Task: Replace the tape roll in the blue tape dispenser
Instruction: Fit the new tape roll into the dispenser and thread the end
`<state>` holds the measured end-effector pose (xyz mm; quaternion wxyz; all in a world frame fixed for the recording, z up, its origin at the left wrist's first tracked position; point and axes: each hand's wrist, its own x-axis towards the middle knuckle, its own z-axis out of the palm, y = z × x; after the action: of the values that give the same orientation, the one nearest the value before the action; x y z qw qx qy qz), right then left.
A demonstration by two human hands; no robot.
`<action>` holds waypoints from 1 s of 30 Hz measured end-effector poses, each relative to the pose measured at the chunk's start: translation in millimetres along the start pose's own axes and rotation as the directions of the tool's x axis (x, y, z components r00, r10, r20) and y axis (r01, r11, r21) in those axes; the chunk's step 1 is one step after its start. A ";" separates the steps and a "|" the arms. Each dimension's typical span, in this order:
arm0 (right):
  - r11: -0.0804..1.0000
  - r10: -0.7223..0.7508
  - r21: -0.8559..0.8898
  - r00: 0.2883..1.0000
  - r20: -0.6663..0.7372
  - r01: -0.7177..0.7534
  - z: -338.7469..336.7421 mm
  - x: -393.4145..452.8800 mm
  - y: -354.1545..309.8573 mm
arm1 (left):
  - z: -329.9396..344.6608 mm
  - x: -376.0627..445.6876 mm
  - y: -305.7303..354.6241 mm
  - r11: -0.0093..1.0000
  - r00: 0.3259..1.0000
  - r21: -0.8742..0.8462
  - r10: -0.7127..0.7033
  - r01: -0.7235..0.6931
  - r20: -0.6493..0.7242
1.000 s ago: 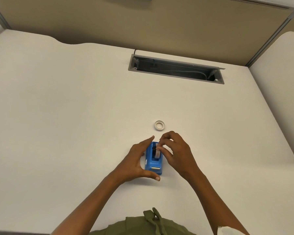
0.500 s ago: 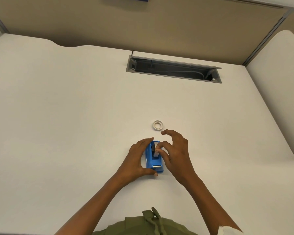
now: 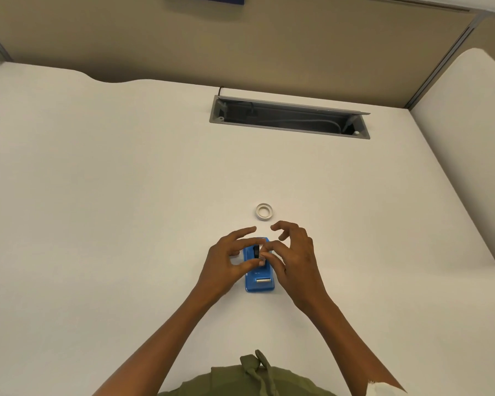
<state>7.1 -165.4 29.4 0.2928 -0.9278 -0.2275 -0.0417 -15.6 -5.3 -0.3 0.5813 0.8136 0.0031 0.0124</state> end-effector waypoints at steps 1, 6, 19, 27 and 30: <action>1.000 0.002 0.000 1.000 0.005 -0.002 0.8 -0.1 -0.2 | 1.2 0.2 1.0 1.000 1.000 -0.004 0.000 0.000 -0.014; 0.996 0.048 0.075 0.999 -0.017 -0.047 0.2 -1.3 -1.6 | 2.3 0.4 1.8 0.996 0.997 -0.078 -0.057 0.053 -0.047; 0.778 0.466 0.467 0.885 0.020 -0.420 0.8 -13.4 -4.1 | 1.1 3.3 -0.9 0.992 0.995 -0.084 -0.100 0.098 -0.018; 0.348 0.643 0.626 0.663 0.382 -0.698 -7.9 -6.5 -12.5 | 1.4 0.9 -3.4 1.000 1.000 -0.006 -0.010 0.010 0.012; 0.181 0.654 0.607 0.556 0.513 -0.774 -10.7 -3.4 -15.6 | 3.0 -0.5 -3.2 1.000 1.000 -0.019 0.005 -0.005 0.005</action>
<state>-2.3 -161.5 45.7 0.6346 -0.6907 0.2202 0.2677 -16.0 -7.1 -4.4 0.5890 0.8080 -0.0007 0.0118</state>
